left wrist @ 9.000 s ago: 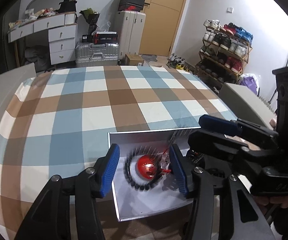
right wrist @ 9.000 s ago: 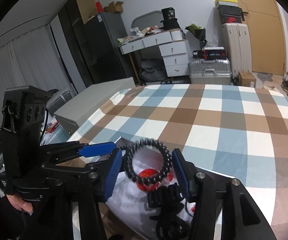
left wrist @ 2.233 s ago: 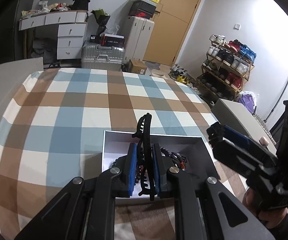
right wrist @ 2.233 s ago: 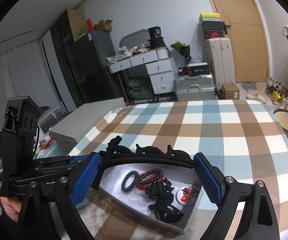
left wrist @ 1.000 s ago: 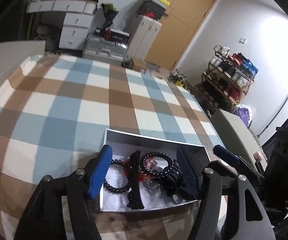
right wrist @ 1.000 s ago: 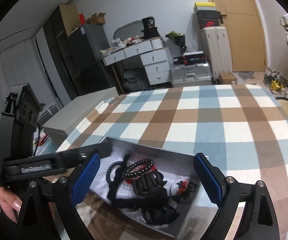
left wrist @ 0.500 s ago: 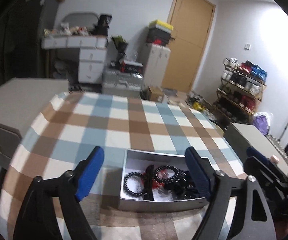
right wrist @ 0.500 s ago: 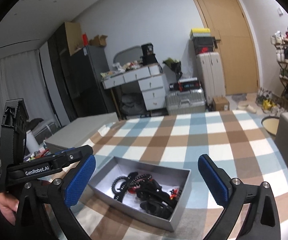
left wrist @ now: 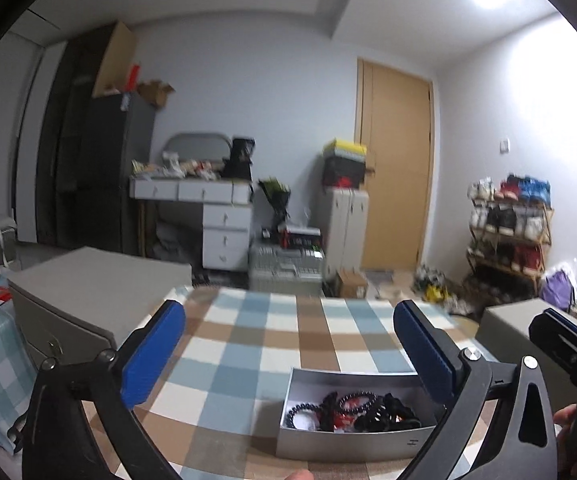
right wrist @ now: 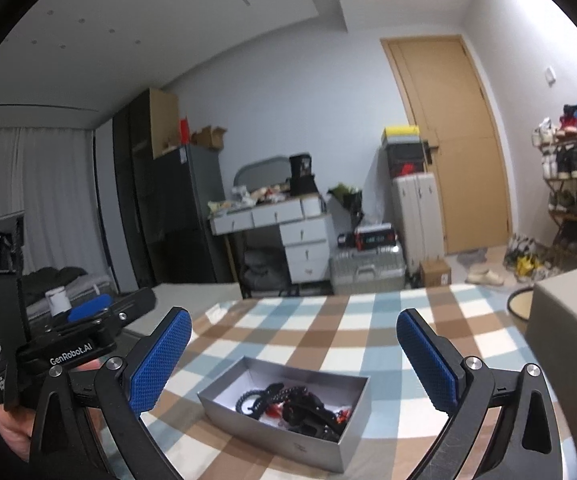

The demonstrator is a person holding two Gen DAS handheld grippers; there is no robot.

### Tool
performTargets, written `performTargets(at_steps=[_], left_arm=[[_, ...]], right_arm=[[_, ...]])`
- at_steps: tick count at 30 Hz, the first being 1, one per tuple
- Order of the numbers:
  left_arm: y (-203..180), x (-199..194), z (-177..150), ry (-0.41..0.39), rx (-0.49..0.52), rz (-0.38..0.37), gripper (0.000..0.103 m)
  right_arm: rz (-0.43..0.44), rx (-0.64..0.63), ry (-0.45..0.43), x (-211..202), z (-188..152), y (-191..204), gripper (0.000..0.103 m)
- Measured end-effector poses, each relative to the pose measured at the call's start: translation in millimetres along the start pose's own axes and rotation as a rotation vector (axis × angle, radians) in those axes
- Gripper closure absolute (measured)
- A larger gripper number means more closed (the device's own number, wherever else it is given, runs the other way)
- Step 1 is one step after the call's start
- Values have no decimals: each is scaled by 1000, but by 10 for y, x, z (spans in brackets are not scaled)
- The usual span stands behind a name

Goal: Organize jewelry

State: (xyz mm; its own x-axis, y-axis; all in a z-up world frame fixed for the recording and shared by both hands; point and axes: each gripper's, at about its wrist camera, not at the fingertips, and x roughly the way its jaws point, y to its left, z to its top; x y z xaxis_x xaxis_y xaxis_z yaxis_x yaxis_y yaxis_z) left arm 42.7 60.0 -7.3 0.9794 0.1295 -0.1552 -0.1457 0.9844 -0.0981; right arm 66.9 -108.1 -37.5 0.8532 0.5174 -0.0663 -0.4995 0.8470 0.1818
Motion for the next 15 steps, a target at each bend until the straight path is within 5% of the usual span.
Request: performTargets(at_steps=[8, 15], left_arm=[[-11, -11, -177, -25, 54, 110, 1], [64, -30, -313, -8, 46, 112, 1]], right_arm=[[-73, -65, -74, -156, -121, 47, 0], [-97, -146, -96, -195, -273, 149, 0]])
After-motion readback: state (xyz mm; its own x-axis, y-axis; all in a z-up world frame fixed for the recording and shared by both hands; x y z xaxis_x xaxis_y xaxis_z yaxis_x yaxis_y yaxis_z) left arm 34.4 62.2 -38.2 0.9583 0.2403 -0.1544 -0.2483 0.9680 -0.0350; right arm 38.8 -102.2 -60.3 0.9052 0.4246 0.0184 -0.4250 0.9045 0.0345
